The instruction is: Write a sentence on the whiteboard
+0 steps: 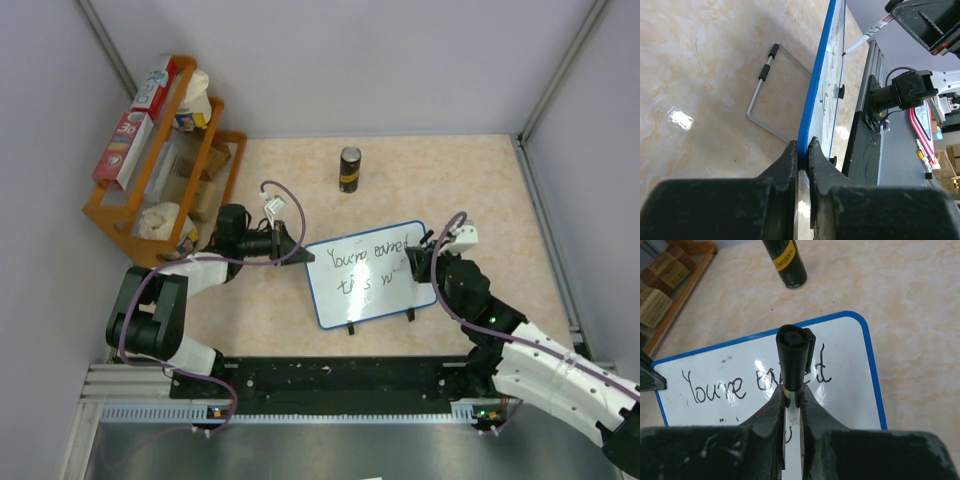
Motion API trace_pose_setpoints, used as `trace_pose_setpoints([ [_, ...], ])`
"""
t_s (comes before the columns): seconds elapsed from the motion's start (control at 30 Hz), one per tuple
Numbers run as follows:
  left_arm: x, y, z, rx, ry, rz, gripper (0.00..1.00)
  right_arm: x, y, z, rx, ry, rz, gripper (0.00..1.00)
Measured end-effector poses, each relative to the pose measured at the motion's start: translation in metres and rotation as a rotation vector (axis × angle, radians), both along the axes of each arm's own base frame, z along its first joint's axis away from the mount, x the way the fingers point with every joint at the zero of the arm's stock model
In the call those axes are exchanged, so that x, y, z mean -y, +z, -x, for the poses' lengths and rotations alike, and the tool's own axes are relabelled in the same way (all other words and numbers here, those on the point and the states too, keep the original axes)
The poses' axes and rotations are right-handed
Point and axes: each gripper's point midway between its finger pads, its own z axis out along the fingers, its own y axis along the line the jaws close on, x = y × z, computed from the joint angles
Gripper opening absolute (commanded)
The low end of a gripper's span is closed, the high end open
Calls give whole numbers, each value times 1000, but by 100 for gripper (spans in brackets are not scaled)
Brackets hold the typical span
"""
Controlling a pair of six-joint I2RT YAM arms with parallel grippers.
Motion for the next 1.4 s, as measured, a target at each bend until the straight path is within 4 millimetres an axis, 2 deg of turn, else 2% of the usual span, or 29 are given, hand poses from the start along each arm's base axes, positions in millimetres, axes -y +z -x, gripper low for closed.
trace_pose_setpoints([
  [0.17,0,0,0,0,0,0,0,1,-12,0,-22,-1,19,0],
  [0.53,0,0,0,0,0,0,0,0,-16,2,-41,-6,5,0],
  [0.93,0,0,0,0,0,0,0,4,-31,11,-81,0,-12,0],
  [1.4,0,0,0,0,0,0,0,6,-24,13,-72,7,-1,0],
])
